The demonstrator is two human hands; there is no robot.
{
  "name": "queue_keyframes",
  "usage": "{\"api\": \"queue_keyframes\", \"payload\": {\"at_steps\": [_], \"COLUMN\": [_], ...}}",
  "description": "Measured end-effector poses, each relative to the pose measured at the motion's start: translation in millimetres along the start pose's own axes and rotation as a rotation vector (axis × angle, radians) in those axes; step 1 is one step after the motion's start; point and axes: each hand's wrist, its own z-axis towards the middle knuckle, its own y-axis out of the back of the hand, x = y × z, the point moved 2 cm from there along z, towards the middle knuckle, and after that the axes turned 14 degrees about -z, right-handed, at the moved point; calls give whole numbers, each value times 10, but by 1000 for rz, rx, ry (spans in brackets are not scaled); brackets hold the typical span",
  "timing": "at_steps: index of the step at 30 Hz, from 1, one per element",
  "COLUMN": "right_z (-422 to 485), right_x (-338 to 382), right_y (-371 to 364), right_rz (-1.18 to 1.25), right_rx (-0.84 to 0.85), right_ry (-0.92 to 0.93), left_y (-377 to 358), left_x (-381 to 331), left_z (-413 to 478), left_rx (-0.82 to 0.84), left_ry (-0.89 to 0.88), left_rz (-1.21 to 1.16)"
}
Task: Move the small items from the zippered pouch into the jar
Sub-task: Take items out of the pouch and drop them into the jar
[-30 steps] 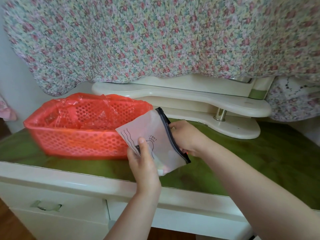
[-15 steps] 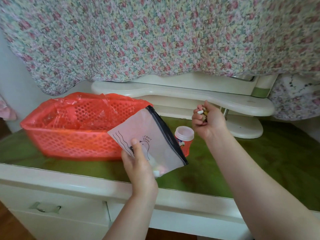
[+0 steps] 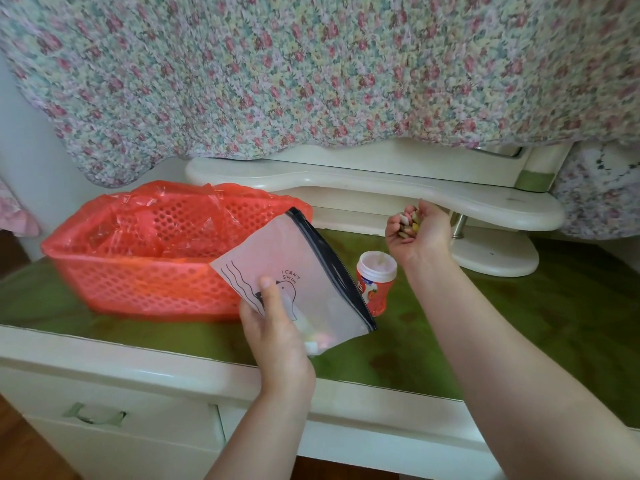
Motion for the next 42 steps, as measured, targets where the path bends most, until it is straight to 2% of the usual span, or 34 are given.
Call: {"api": "queue_keyframes", "payload": {"at_steps": [6,13,27,42], "right_z": [-5,-16,-17,-55], "right_x": [-37,-21,-43,-76], "right_y": [-13,16,49,11], "right_rz": [-133,-173,-233,-336], "right_rx": [6,-7,-1,-6], "right_ry": [75,150,122,229], "left_y": [9,11,1,-3], "left_x": [20,27,48,33], "left_z": [4,7,27,18], "left_rx": [11,7,7,0], "left_ry": [3,-7,-11,10], "left_rz": [0,-4,-27,-37]}}
